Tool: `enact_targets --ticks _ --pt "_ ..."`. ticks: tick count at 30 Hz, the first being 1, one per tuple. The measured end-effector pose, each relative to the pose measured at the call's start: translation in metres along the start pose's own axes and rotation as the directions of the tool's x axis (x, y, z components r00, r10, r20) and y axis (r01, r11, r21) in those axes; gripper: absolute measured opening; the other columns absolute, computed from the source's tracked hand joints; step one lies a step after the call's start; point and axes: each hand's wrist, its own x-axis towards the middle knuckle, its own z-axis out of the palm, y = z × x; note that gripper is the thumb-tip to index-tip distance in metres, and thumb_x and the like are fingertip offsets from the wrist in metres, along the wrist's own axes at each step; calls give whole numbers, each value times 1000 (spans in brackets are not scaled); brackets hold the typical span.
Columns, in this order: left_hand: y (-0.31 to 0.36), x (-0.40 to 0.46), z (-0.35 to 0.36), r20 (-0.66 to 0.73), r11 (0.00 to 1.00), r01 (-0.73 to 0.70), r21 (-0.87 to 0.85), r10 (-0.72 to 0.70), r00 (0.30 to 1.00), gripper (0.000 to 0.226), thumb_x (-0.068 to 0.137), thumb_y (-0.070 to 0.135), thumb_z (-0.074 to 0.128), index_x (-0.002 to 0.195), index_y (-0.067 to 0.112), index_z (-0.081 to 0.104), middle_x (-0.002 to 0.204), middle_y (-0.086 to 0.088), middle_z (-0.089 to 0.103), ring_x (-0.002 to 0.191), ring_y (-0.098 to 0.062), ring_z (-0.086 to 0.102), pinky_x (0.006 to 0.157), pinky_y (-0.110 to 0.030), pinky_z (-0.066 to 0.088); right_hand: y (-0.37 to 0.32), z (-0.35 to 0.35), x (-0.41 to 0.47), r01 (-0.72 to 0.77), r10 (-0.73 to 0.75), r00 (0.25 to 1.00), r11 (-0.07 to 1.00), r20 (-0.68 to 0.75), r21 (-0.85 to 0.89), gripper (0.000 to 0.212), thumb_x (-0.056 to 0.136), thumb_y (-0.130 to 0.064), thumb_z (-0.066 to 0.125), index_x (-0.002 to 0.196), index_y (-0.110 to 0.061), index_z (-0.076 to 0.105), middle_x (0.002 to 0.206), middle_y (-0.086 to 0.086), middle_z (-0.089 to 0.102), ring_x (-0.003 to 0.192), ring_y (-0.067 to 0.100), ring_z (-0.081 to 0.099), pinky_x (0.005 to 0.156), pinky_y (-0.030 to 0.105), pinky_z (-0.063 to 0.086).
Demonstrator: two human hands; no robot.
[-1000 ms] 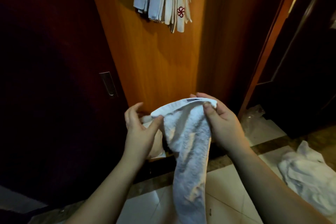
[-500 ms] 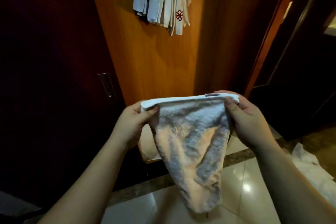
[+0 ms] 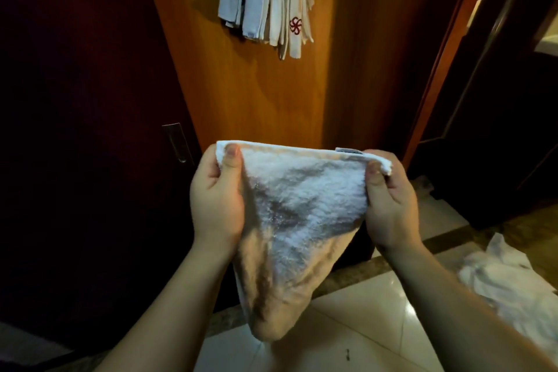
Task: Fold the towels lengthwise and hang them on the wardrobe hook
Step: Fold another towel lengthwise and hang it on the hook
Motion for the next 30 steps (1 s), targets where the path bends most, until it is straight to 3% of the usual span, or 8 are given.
enact_targets --ticks 4,8,11,16,20,23,27,30 --pt "-10 -1 -6 -47 991 -125 48 127 991 29 99 39 47 75 38 62 68 19 60 67 3 52 63 -21 42 4 5 -5 26 -25 999 999 -43 30 18 101 -39 45 98 -41 63 102 -22 71 95 2 66 74 17 50" --pt "-19 2 -9 -91 962 -221 158 237 967 25 99 41 44 79 34 57 71 13 57 69 1 53 66 -28 42 3 11 -6 64 -62 997 997 -48 35 20 102 -32 44 101 -34 64 105 -12 72 96 8 67 75 22 52" --pt "-17 3 -11 -61 933 -300 200 318 946 22 101 31 44 82 35 55 72 14 57 69 7 54 65 -19 41 -1 10 -4 75 -75 996 997 -47 -2 19 102 -31 43 100 -35 62 102 -19 71 92 3 66 72 18 50" --pt "-1 9 -12 0 955 -296 6 296 955 27 99 27 49 75 30 61 60 20 55 58 7 46 54 -16 37 -17 -1 10 130 -133 989 989 -57 -68 24 104 -29 44 91 -42 60 92 -30 67 83 -8 62 65 9 44" --pt "18 15 -7 -9 948 -306 -86 307 952 30 102 12 48 76 23 59 60 22 55 58 8 47 55 -12 37 -27 -6 27 177 -181 981 982 -65 -65 24 102 -40 45 92 -52 63 91 -17 69 81 0 62 65 27 49" --pt "27 18 -4 37 954 -247 -168 257 966 30 100 19 49 74 24 63 61 21 59 60 8 51 57 -12 40 -31 -7 34 161 -161 985 987 -55 -3 24 102 -40 46 92 -51 65 92 -15 70 83 3 64 67 26 50" --pt "34 24 -1 127 961 -60 -271 97 987 30 97 24 54 73 24 72 67 11 67 64 -2 61 61 -18 48 -36 -12 39 56 -57 998 993 10 101 21 93 -49 54 95 -34 69 95 -13 73 88 3 67 73 23 54" --pt "38 24 2 219 933 96 -348 -19 976 21 88 27 55 77 17 70 69 3 70 64 -9 66 60 -22 53 -28 -23 46 -153 96 970 954 221 257 58 72 -66 73 112 -25 70 113 3 73 105 21 70 83 38 58"
